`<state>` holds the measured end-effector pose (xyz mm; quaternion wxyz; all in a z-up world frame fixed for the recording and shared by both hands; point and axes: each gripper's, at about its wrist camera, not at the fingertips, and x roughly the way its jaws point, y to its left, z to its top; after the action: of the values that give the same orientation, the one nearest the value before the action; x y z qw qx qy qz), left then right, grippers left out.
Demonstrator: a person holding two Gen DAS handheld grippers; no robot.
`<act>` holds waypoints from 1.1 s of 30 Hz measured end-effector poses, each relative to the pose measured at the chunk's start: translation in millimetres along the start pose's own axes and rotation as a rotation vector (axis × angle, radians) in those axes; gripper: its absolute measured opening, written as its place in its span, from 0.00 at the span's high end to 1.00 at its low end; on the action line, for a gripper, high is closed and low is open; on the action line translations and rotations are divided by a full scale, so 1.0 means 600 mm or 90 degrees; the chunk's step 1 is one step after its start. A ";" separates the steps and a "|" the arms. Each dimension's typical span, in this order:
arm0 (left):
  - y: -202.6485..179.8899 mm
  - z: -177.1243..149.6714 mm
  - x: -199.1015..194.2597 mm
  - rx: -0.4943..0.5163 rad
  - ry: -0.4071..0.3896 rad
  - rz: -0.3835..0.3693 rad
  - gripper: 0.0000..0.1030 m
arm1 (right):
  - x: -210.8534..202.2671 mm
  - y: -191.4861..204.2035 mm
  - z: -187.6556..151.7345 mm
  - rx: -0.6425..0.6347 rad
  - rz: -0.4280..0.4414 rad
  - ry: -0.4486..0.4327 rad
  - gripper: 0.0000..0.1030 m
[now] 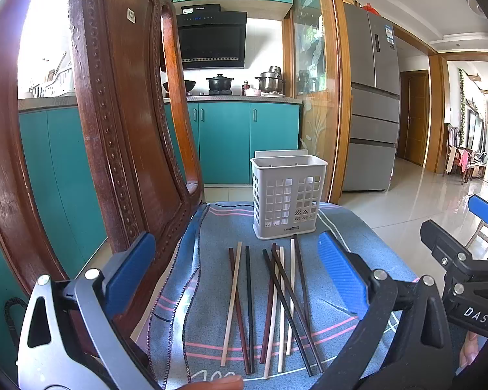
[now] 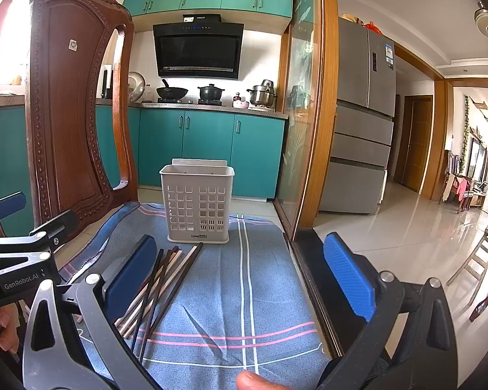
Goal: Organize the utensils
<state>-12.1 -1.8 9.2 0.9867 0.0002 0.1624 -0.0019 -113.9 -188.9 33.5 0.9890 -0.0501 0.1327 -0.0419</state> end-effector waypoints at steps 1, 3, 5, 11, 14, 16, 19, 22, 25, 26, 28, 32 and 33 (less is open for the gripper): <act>0.000 0.001 0.000 -0.001 0.000 -0.001 0.03 | 0.000 0.000 0.000 0.000 -0.001 0.000 0.02; 0.001 0.001 -0.001 -0.001 -0.001 -0.001 0.03 | 0.000 0.000 0.001 -0.001 0.000 -0.001 0.02; 0.001 0.001 -0.001 -0.001 -0.001 -0.002 0.03 | -0.001 0.000 0.001 -0.002 -0.001 -0.002 0.02; 0.001 0.000 -0.001 -0.001 -0.001 -0.002 0.03 | -0.001 -0.001 0.001 -0.001 -0.001 0.001 0.02; 0.003 0.000 -0.001 -0.002 0.001 -0.002 0.03 | -0.001 -0.001 0.001 -0.001 -0.002 0.002 0.02; 0.003 -0.001 -0.001 -0.002 0.002 -0.001 0.03 | 0.000 -0.001 0.001 -0.001 -0.002 0.004 0.02; 0.001 -0.003 0.005 0.003 0.012 0.000 0.03 | 0.005 -0.001 -0.001 -0.001 -0.003 0.007 0.02; -0.004 -0.014 0.041 0.027 0.091 0.030 0.03 | 0.032 0.002 -0.003 -0.021 -0.029 0.045 0.02; 0.004 -0.033 0.081 0.014 0.178 -0.006 0.03 | 0.120 0.010 -0.016 -0.087 -0.072 0.197 0.02; 0.008 -0.036 0.086 0.007 0.189 -0.010 0.03 | 0.154 0.009 -0.024 -0.087 -0.056 0.246 0.02; 0.016 -0.040 0.095 -0.006 0.210 -0.009 0.04 | 0.197 0.006 -0.031 -0.072 -0.043 0.293 0.03; 0.037 -0.052 0.121 -0.064 0.270 -0.048 0.25 | 0.285 0.023 -0.033 -0.039 0.043 0.366 0.27; 0.042 -0.054 0.134 -0.080 0.295 -0.054 0.30 | 0.307 0.029 -0.033 -0.029 0.065 0.384 0.40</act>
<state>53.5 23.1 -47.3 0.9201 -0.0676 0.3843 -0.0328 59.4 -190.9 -34.8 0.9045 -0.0505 0.4235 -0.0019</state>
